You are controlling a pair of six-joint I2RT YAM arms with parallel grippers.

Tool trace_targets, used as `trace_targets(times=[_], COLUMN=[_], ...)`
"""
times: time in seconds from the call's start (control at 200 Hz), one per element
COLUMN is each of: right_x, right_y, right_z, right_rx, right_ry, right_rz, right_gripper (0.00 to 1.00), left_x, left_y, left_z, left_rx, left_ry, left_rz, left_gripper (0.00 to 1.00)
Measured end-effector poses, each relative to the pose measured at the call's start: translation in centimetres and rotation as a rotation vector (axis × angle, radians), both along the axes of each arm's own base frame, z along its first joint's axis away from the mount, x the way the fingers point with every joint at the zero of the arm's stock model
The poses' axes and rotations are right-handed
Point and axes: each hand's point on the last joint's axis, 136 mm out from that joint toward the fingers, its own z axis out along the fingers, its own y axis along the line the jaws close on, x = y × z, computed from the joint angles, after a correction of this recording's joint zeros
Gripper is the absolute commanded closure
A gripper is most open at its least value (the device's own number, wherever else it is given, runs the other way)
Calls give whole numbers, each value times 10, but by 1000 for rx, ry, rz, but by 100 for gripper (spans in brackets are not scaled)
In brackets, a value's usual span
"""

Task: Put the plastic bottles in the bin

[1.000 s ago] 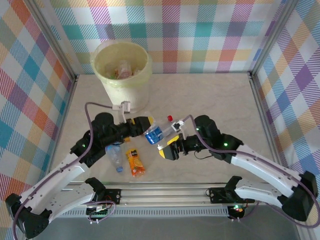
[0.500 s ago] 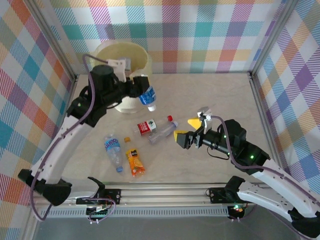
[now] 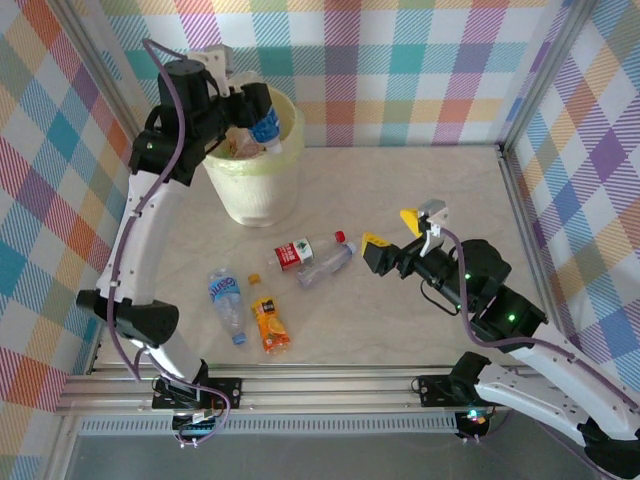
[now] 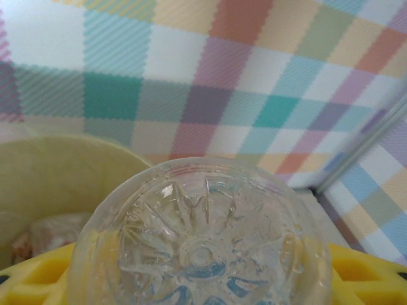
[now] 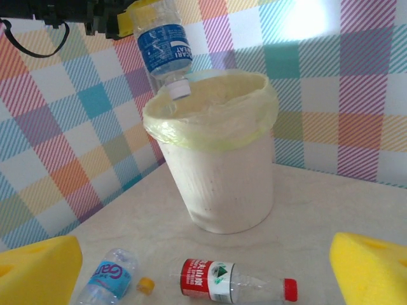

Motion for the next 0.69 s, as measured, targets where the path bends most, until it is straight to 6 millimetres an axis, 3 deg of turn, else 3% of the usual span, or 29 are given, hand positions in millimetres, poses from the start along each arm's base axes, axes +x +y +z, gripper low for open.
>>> trace_targets(times=[0.155,0.405,0.695], right_x=[3,1,-2], right_y=[1,-9,-19], right_z=[-6,-17,-44], right_rx=[-21,-23,-47], right_ry=[14,41,105], right_rz=[-10,-37,-69], right_gripper=[0,0,0], left_x=[29,63,86], left_y=[11,19,12], left_z=[-5,-54,-93], left_rx=[31,59,62], left_ry=[-9,94,163], left_rz=[39,63,43], left_gripper=[47,45,45])
